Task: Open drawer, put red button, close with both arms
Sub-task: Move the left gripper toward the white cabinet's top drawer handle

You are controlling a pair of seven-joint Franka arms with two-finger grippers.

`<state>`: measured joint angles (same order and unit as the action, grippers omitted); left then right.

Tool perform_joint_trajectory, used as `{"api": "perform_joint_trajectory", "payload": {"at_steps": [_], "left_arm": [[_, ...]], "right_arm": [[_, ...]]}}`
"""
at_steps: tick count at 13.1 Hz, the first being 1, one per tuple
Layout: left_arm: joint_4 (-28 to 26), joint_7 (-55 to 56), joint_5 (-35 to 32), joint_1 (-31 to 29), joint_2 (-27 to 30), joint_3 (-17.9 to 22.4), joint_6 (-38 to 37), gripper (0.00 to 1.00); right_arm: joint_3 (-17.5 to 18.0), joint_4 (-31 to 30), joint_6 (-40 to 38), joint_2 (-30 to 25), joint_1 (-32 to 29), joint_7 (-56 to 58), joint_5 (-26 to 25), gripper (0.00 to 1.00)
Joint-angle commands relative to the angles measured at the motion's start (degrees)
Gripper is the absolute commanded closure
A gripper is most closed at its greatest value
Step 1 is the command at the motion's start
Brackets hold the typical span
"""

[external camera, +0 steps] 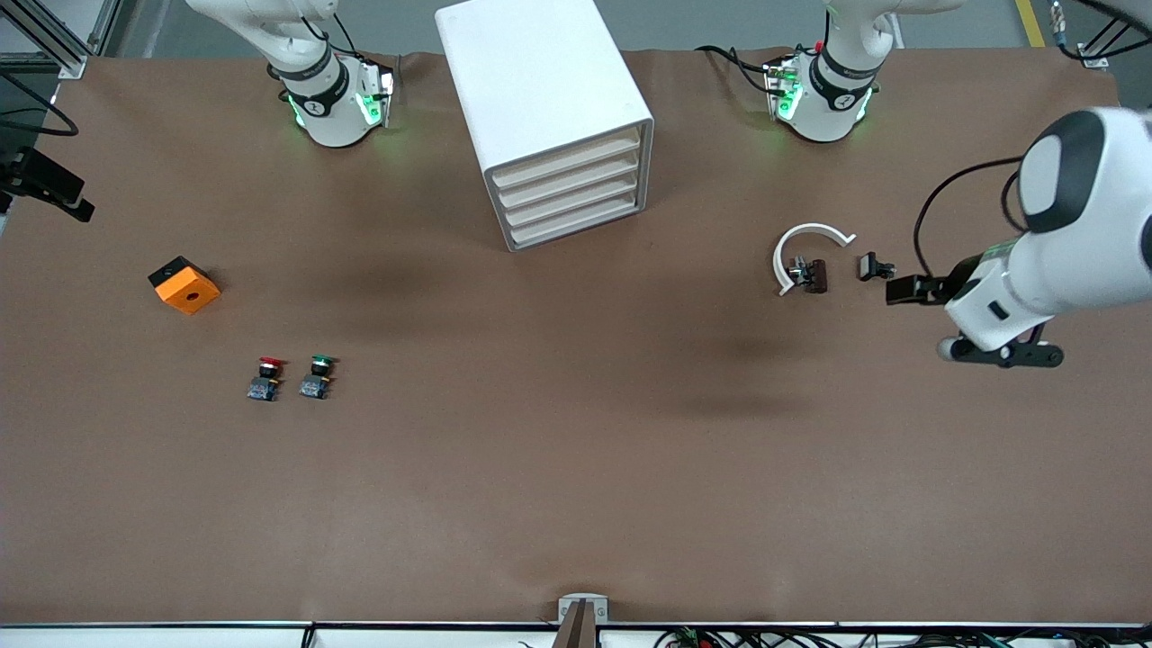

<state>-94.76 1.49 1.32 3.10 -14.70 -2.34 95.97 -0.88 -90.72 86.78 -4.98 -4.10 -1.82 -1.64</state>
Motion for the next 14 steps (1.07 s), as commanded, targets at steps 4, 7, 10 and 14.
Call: {"api": "perform_joint_trajectory", "payload": {"at_steps": [4,7,10,14], "left_arm": [[-0.8,15.4,-4.3,7.6,-8.6,-0.3,8.5,0.00],[0.2,24.6,-4.2,10.9,-11.2,-0.4,9.1,0.00],[2.9,36.0,-3.3,13.8,-14.7,-0.6,8.6,0.00],[9.1,52.1,5.1,14.4,-19.5,-2.8,2.6,0.00]], "right_arm": [[0.0,-0.9,0.2,-1.3,0.4,-1.1,-0.6,0.00],[-0.1,-0.9,1.0,-1.3,0.3,-0.6,0.4,0.00],[-0.1,-0.8,1.3,-1.3,0.4,-0.5,0.9,0.00],[-0.1,-0.8,1.3,-1.3,0.3,-0.5,1.7,0.00]]}}
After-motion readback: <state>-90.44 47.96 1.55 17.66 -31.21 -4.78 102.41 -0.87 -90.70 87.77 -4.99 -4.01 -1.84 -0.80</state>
